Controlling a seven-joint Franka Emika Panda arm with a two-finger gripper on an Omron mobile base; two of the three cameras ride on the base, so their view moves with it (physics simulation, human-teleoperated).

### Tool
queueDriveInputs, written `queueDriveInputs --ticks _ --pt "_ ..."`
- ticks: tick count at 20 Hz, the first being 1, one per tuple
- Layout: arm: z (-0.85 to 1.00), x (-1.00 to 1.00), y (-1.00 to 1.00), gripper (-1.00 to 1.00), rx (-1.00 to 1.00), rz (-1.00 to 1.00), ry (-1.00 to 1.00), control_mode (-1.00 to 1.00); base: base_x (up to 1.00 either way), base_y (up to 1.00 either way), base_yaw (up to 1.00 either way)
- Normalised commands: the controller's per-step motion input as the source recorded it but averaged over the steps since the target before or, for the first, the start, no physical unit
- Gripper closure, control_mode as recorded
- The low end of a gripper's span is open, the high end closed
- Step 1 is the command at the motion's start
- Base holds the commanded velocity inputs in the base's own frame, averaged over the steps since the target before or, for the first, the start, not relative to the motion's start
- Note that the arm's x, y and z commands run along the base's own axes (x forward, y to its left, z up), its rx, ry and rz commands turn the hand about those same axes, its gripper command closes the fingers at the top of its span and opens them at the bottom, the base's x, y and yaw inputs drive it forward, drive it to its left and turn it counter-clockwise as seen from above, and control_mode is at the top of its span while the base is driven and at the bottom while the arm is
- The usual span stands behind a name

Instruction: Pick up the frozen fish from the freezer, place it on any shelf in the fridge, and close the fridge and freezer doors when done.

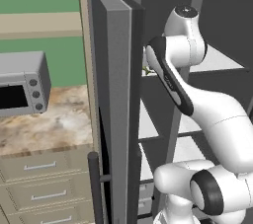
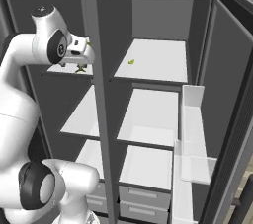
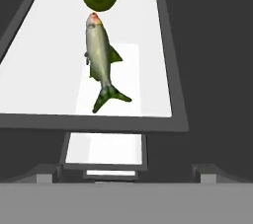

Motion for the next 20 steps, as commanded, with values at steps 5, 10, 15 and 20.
queueDriveInputs --ticks 5,10,15,20 --pt "-0.43 0.51 0.24 -1.0 0.0 0.0 0.0 -1.0 0.0 0.0 0.0" --pt "-0.36 0.27 0.29 -1.0 0.0 0.01 -0.02 -1.0 0.0 0.0 0.0" --pt "-0.14 -0.03 0.37 -1.0 0.0 0.01 -0.12 -1.0 0.0 0.0 0.0" --pt "0.0 0.26 0.09 -1.0 0.0 0.05 -0.01 -1.0 0.0 0.0 0.0"
